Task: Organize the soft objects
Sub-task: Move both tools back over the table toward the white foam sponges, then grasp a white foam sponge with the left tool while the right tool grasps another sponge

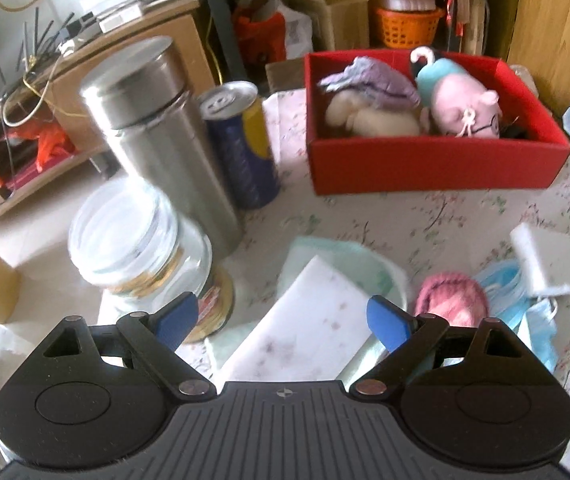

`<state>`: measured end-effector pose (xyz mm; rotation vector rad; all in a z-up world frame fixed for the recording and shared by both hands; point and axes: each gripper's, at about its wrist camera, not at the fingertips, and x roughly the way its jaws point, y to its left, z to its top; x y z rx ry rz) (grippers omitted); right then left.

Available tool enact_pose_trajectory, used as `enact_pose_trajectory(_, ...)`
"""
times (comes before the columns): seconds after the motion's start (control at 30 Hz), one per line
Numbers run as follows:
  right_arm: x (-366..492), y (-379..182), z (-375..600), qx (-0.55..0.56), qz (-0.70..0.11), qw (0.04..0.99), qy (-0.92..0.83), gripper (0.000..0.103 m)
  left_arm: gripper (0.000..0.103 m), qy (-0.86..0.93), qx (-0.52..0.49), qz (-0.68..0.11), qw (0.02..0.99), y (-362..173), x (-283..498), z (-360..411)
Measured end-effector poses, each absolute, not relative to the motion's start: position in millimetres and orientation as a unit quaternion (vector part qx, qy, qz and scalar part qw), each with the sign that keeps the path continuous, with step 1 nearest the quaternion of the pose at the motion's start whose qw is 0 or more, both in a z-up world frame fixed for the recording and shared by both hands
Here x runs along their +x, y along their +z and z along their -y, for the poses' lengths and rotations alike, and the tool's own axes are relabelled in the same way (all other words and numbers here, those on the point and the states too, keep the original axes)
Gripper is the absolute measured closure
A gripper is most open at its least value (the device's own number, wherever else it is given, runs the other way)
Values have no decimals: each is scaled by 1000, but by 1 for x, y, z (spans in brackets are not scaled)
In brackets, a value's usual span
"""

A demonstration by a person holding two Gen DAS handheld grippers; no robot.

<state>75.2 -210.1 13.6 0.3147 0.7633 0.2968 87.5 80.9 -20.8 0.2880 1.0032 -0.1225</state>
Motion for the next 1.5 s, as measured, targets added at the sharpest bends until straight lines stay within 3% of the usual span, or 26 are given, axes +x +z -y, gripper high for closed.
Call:
enact_pose_trajectory(0.5,77,5,209,150,-387,898,144,40,15,-83,178,-517,833,-50,87,-75)
enact_pose_trajectory(0.67,78,1,213,167,-396,892,143,40,28,-78,174,-543,818,-61,91,-76)
enact_pose_trajectory(1.17,78,-4,213,160,-418,881,153,40,31,-88,11,-534,841,-18,83,-99)
enact_pose_trajectory(1.5,73,-32,205,30,-484,848,212,40,31,-110,-18,-534,838,-14,88,-94)
